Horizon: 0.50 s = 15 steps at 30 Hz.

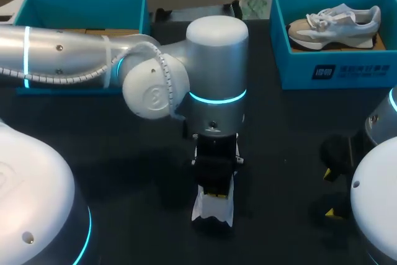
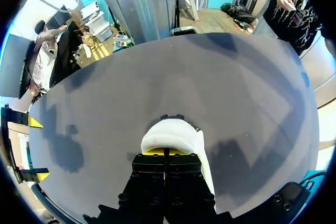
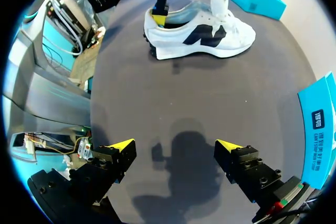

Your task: Take the shoe out of the shoebox, open the shoe tongue, remove and reinsert the insole, then place the shoe into the shoebox

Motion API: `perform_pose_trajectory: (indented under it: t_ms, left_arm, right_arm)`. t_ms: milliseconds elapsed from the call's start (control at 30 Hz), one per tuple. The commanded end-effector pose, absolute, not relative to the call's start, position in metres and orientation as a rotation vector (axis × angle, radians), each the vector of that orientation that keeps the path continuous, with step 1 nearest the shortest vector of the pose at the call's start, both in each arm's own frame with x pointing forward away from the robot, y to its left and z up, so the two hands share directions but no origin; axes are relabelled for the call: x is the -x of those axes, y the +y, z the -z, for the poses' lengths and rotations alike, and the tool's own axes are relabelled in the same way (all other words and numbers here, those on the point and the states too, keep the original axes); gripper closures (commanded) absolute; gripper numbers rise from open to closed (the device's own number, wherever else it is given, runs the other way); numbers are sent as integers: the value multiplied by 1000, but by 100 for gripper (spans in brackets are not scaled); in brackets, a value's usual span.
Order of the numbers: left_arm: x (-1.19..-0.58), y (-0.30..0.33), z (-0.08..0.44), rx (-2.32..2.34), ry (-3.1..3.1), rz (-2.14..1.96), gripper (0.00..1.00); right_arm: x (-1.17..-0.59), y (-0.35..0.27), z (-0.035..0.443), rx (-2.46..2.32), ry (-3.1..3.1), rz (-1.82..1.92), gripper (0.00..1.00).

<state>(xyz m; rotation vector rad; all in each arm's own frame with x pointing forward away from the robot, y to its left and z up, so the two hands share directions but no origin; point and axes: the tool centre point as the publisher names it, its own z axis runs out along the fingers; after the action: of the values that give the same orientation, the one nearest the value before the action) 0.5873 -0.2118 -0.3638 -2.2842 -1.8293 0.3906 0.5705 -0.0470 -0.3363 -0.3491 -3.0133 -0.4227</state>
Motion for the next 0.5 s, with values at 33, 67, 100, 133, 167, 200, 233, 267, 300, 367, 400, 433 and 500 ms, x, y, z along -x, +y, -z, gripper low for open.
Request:
perform_pose_trajectory:
  t_ms: [33,67,100,133,167,200,233,267,300,367,400,433,500]
  left_arm:
    - [-577,-219,393,2285,-1833,-390,100]
    - [-574,-219,397,2280,-1833,-393,100]
    - [-573,-219,400,2274,-1829,-404,100]
    - [-571,-219,405,2277,-1837,-389,100]
    - [-569,-220,408,2277,-1838,-386,100]
    - [-568,-219,410,2276,-1841,-383,100]
    - [-567,-219,412,2274,-1853,-375,100]
    - [-566,-218,414,2277,-1861,-364,100]
    - [-566,-217,416,2277,-1865,-361,100]
    - [-569,-215,419,2284,-1889,-320,100]
    - [-570,-214,420,2281,-1896,-307,100]
    - [-572,-213,420,2286,-1914,-267,100]
    - [-577,-210,420,2287,-1937,-225,100]
  right_arm:
    - [-568,-48,335,348,-3016,426,0]
    - [-568,-48,335,348,-3016,426,0]
    - [-568,-48,335,348,-3016,426,0]
    - [-568,-48,335,348,-3016,426,0]
    - [-568,-48,335,348,-3016,426,0]
    - [-568,-48,335,348,-3016,426,0]
    - [-568,-48,335,348,-3016,426,0]
    - [-568,-48,335,348,-3016,426,0]
    - [-568,-48,335,348,-3016,426,0]
    - [-568,-48,335,348,-3016,426,0]
    - [-568,-48,335,348,-3016,426,0]
    - [-568,-48,335,348,-3016,426,0]
    - [-568,-48,335,348,-3016,426,0]
